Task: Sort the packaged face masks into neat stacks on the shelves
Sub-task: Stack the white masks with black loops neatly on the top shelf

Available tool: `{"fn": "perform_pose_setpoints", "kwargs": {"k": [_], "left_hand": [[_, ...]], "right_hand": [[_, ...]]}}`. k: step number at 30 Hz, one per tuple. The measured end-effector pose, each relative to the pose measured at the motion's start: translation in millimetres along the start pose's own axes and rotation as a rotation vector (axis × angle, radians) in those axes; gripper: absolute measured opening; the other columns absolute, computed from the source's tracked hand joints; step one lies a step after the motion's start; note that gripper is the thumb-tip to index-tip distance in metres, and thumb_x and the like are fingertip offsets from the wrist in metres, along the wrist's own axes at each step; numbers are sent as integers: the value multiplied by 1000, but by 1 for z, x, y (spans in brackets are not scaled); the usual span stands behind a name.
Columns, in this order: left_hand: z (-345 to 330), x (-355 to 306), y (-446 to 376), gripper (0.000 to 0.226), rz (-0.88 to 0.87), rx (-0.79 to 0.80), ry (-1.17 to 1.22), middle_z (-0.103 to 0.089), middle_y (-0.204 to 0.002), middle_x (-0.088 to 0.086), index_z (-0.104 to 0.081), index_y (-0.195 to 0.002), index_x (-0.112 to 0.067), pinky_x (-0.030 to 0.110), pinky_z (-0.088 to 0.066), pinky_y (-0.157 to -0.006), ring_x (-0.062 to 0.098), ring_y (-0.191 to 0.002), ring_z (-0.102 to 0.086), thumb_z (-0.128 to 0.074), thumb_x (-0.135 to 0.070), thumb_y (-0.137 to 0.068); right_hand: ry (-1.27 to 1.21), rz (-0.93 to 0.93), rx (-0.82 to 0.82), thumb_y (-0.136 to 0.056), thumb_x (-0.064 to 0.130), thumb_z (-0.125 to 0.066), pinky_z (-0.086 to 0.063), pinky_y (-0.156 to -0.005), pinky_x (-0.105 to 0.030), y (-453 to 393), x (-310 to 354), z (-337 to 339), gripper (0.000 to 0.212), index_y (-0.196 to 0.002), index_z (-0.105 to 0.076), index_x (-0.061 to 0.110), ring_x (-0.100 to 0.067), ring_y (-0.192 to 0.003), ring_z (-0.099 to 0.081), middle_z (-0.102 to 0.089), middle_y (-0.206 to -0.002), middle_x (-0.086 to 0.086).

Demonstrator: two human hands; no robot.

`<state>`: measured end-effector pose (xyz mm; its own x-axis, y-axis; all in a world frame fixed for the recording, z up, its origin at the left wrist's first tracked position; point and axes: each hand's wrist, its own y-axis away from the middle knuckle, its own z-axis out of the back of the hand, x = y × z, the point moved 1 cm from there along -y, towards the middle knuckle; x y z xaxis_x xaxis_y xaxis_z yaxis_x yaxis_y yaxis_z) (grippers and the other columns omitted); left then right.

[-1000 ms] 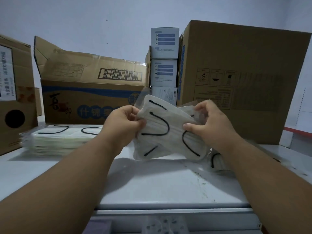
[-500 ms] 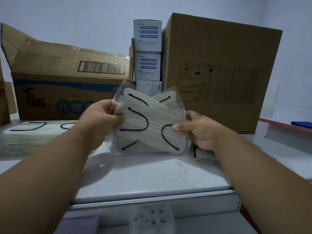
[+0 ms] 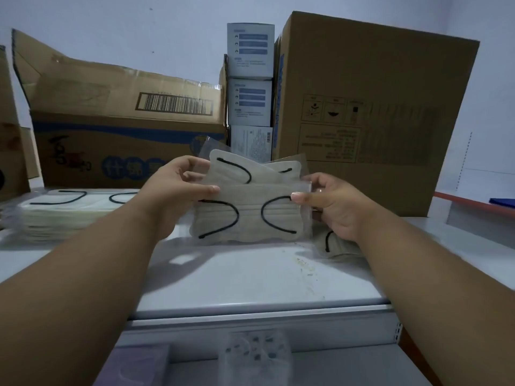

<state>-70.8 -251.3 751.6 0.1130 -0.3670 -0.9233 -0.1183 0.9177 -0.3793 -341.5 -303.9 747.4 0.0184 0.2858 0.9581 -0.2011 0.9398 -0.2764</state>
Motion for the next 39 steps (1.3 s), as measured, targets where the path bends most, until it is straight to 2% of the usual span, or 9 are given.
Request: {"fn": "perform_pose_setpoints", "kwargs": {"k": [5,10,14,17,23,27,30,35,39], "left_hand": [[-1,0,-2,51,-17,-5,30,-64,-109,16,-61,-117,-16,43,-58,-85,35,-102,-67,-74,12,-75],[-6,-2,1,57,-83,-34,-5,-58,-107,13,-61,-117,-26,38,-58,-84,29,-99,-63,-72,13,-77],[-6,0,3,49,-107,30,-2,-57,-112,17,-65,-111,-28,37,-57,-86,28,-95,-62,-70,10,-82],[-12,4,3,29,-57,76,-158,-59,-115,10,-71,-98,-26,37,-51,-79,26,-91,-58,-69,1,-86],[-21,5,1,33,-37,-39,-91,-61,-103,3,-60,-116,-19,21,-44,-62,12,-83,-56,-72,-7,-87],[-23,7,-1,30,13,-106,-94,-59,-104,4,-61,-112,-18,25,-43,-65,15,-87,-55,-71,-5,-87],[-20,6,-2,23,79,-45,-168,-61,-102,9,-64,-103,-17,33,-46,-70,24,-92,-56,-70,-3,-85],[-18,4,-1,36,111,1,-336,-58,-102,12,-59,-102,-23,38,-48,-69,29,-91,-56,-62,6,-82],[-16,3,-1,42,45,-95,-384,-58,-96,8,-58,-102,-26,32,-49,-60,24,-82,-56,-60,9,-80]], "right_hand": [[-29,-140,112,-63,1,-77,-49,-101,-56,1,-4,5,65,-124,-59,-5,-40,-111,-65,-67,-119,-27],[-59,-178,165,-68,-2,-73,-50,-101,-52,0,-8,7,59,-126,-61,-1,-36,-110,-67,-67,-120,-25],[80,-216,232,-71,6,-76,-45,-107,-47,-1,-8,12,52,-122,-66,3,-29,-112,-67,-70,-118,-17],[157,-195,185,-75,4,-75,-46,-107,-44,0,-5,17,44,-119,-67,4,-27,-111,-68,-73,-113,-14],[-77,-136,67,-85,-10,-60,-50,-99,-53,-2,-2,14,48,-132,-52,-5,-39,-110,-66,-65,-121,-27],[-130,-158,-34,-87,-15,-51,-54,-94,-53,0,-5,4,42,-128,-55,-8,-42,-105,-67,-66,-117,-30],[-166,-144,-83,-85,-16,-49,-52,-95,-58,4,-3,8,26,-107,-62,-10,-42,-92,-69,-68,-103,-31],[-81,-158,-24,-90,-15,-46,-61,-79,-41,4,-7,7,28,-98,-66,3,-30,-86,-73,-74,-93,-20],[-60,-100,-34,-91,-14,-49,-58,-88,-47,-2,-7,11,29,-106,-66,5,-34,-100,-71,-71,-108,-21]]}}
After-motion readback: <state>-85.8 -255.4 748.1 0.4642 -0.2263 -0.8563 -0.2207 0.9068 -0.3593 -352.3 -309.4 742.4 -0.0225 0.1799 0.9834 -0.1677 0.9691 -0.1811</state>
